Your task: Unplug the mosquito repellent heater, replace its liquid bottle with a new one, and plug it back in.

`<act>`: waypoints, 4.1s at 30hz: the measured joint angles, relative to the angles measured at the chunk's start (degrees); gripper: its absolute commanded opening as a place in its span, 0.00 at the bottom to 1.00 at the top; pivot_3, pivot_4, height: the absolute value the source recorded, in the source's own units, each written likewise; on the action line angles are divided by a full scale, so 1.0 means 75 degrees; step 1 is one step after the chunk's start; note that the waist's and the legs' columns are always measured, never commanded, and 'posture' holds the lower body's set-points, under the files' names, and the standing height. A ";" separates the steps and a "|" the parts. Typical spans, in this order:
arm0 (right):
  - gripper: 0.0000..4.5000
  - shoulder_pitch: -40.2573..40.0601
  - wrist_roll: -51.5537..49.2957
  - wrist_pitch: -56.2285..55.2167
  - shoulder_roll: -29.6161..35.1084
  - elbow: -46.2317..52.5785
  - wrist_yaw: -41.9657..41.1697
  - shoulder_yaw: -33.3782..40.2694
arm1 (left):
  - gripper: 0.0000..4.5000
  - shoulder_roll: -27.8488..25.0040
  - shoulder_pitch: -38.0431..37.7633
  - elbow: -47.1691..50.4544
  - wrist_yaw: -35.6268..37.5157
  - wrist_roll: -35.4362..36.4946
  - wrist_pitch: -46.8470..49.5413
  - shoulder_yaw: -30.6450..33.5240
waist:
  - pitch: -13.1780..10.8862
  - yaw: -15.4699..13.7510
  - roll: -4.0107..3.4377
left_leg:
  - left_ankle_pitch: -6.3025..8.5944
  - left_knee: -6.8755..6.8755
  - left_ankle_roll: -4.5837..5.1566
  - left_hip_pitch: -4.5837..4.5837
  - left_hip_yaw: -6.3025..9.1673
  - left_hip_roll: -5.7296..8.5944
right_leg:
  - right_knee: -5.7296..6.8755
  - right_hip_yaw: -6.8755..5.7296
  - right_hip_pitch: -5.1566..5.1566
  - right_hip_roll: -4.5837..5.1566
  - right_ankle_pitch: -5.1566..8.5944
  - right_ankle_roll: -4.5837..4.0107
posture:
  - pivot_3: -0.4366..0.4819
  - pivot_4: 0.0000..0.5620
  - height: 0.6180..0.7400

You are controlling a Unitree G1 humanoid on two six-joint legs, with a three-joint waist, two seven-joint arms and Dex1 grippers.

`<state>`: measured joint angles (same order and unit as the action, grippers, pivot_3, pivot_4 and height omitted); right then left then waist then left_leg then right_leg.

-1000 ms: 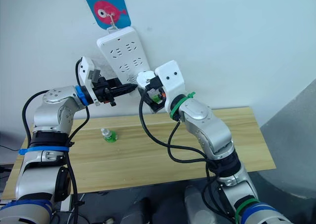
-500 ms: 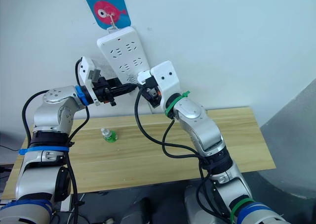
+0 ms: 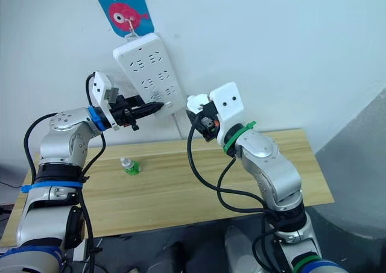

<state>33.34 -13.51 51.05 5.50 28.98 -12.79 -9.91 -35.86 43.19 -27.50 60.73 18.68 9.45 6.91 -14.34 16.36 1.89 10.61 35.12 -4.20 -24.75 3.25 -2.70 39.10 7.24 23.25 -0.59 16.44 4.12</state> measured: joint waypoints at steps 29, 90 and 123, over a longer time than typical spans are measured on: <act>0.66 -0.0759 -0.3712 0.1637 -0.1919 0.0817 0.2380 0.3324 | 1.00 0.2450 -0.4111 0.5363 -0.2627 -0.0464 -0.0874 -0.1467 | 0.0027 0.0237 -0.0053 | -0.0009 -0.0006 0.0006 -0.0021 -0.0017 0.0010 | -0.0006 -0.0001 0.0007 0.0014 -0.0002 -0.0007 | 0.07 0.41 0.94; 0.66 -0.0998 -0.9171 -0.1493 -0.0488 0.0152 0.5941 0.1836 | 0.50 0.3168 -0.3085 0.4537 -0.3327 -0.0975 -0.2492 -0.1966 | 0.0027 0.0516 -0.0054 | -0.0009 -0.0009 0.0008 -0.0022 -0.0019 0.0009 | -0.0012 0.0006 0.0007 0.0006 0.0012 0.0017 | 0.06 0.39 0.94; 1.00 -0.1955 -1.2918 0.1238 0.4746 -0.0913 0.1588 0.1244 | 0.50 0.1184 -0.2875 0.3333 0.1333 0.0079 -0.5210 -0.2166 | 0.0023 0.0088 -0.0049 | -0.0012 -0.0011 0.0013 -0.0016 -0.0038 0.0001 | -0.0023 0.0026 0.0007 -0.0002 0.0019 0.0020 | 0.14 0.44 0.94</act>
<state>18.67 -110.39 60.34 41.10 22.14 -0.89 -0.58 -26.98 21.63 -2.51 70.73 19.27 -29.62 -9.33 -14.17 17.02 1.52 10.53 35.04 -4.10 -24.87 2.97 -2.70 38.93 7.43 23.30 -0.61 16.58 4.27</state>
